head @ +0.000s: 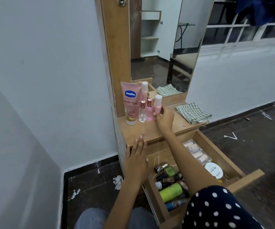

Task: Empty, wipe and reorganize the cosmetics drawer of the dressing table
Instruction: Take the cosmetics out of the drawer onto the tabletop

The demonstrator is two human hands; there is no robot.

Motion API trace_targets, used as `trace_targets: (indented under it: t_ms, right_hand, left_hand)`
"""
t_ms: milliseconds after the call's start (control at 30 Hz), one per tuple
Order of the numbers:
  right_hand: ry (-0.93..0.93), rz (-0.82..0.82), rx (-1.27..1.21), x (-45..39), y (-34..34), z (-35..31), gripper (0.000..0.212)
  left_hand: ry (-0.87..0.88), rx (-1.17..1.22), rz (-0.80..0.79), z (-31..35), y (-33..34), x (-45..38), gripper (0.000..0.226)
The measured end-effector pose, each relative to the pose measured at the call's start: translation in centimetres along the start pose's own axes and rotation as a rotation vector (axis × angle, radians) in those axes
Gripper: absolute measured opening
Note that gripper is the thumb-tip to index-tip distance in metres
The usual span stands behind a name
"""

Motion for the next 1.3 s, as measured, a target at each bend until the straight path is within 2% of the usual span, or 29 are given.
trace_targets:
  t_ms: [133, 300, 400, 467, 600, 700, 767, 833, 1000, 1233, 1300]
  right_hand:
    - [0.025, -0.048, 0.013, -0.5, 0.3, 0.1, 0.016]
    - [0.048, -0.117, 0.043, 0.8, -1.9, 0.5, 0.047]
    - [0.017, -0.202, 0.037, 3.1, -4.8, 1.1, 0.042]
    - [0.000, -0.356, 0.049, 5.3, -7.1, 1.6, 0.032]
    - [-0.103, -0.749, 0.298, 10.6, -10.6, 2.7, 0.011]
    - [-0.212, -1.073, 0.563, 14.8, -9.8, 3.2, 0.022]
    - [-0.345, -1.182, 0.803, 16.7, -8.4, 3.7, 0.035]
    - [-0.407, -1.208, 0.928, 17.5, -7.4, 3.8, 0.043]
    - [-0.491, -1.213, 1.078, 18.1, -6.4, 3.2, 0.044]
    - [-0.455, -1.216, 1.038, 17.8, -7.1, 4.0, 0.046]
    - [-0.388, -1.172, 0.921, 17.2, -7.8, 4.4, 0.046]
  left_hand:
    - [0.005, 0.002, 0.006, 0.1, 0.0, 0.1, 0.068]
    - [0.006, -0.004, 0.010, 0.0, 0.2, 0.2, 0.068]
    - [0.016, -0.005, 0.019, 0.0, 0.2, 0.2, 0.068]
    - [0.027, 0.004, 0.022, -0.1, 0.2, 0.2, 0.068]
    - [0.039, 0.016, 0.014, -0.3, 0.2, 0.2, 0.068]
    - [0.039, -0.001, 0.010, -0.2, 0.1, 0.2, 0.068]
    - [0.037, -0.010, 0.007, -0.2, 0.1, 0.2, 0.068]
    - [0.034, -0.015, -0.003, -0.3, 0.0, 0.2, 0.068]
    - [0.028, -0.015, -0.012, -0.1, -0.2, 0.2, 0.068]
    - [0.026, -0.012, -0.003, -0.1, -0.2, 0.1, 0.068]
    - [0.026, -0.016, 0.002, -0.1, -0.2, 0.1, 0.068]
Point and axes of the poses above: each hand's wrist, its own x-axis away from the middle knuckle, its own y-axis out of the palm, z = x × y, the point moved 3 cm from there along -x, towards the middle knuckle, and after that the axes turned 5 degrees about -z, right-handed, at the moved point
